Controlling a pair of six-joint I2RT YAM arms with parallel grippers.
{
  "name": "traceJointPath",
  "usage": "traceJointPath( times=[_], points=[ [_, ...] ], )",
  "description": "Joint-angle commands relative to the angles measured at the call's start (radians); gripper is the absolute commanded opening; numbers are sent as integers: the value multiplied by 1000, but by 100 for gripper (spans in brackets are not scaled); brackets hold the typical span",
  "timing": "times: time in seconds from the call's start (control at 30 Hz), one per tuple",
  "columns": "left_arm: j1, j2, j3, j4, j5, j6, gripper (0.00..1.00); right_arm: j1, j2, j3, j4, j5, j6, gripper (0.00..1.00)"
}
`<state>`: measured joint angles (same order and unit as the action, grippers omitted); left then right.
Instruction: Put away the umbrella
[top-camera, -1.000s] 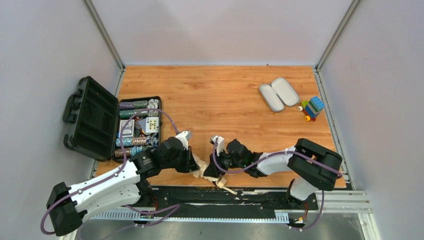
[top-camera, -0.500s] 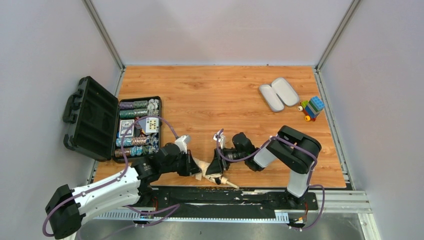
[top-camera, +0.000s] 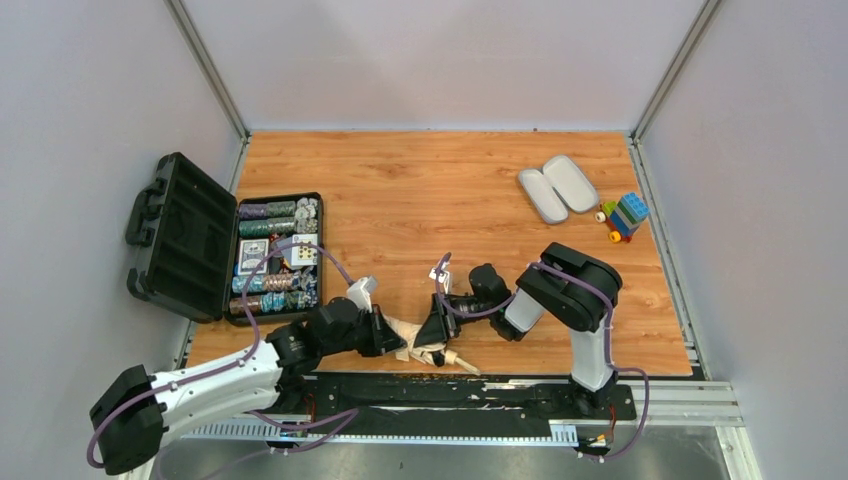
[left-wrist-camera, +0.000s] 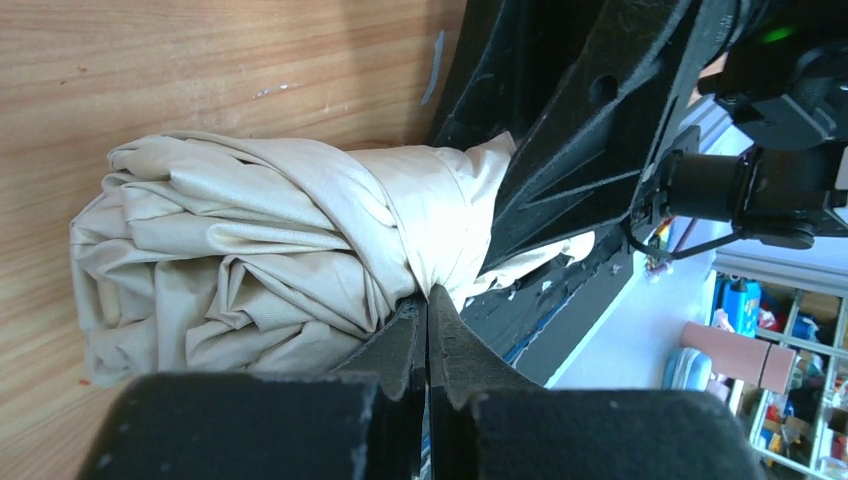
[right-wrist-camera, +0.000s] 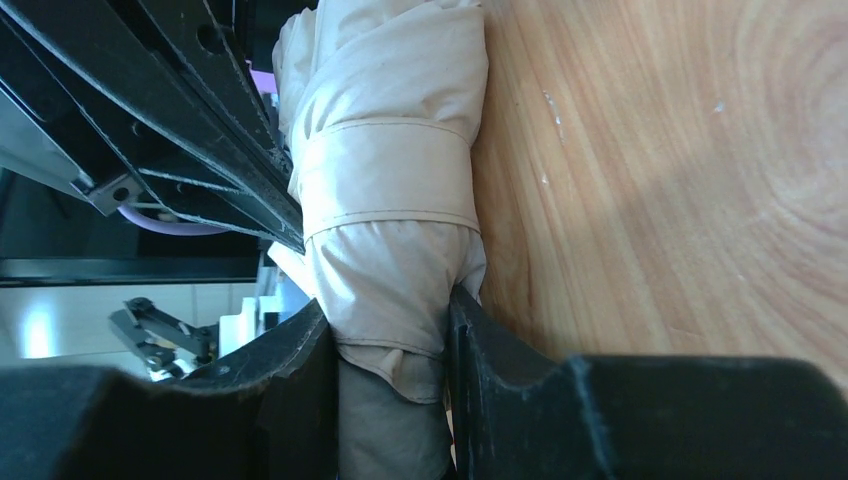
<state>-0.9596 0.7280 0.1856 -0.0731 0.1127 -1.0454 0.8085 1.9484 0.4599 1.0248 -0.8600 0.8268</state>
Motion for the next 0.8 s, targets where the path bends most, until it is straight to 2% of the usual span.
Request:
traceJointPath(
  times=[0.0,0.1,0.2,0.3,0.43,0.63,0.77],
  points=[
    [-31,63,-53,2,49,-6,0,-55,144,-62,-71,126,78,0],
    [-31,56,-26,-83,-37,51,0,-58,159,-62,-70,123,72,0],
    [-29,61,-10,-88,-107,76,0,-56,97,-55,-189,156,-1,3],
    [-19,114,35,-100,-143,117,0,-55,-48,-30,-400,215,-98,35],
    [-9,197,62,-83,-127,140,0,-56,-243,4,-607,290,-232,64],
    [-6,242,64,-47,-123,143,0,-15,-519,29,-770,335,-488,81],
    [-4,254,77,-57,-126,155,0,106,-607,61,-880,463,-743,86]
  ],
)
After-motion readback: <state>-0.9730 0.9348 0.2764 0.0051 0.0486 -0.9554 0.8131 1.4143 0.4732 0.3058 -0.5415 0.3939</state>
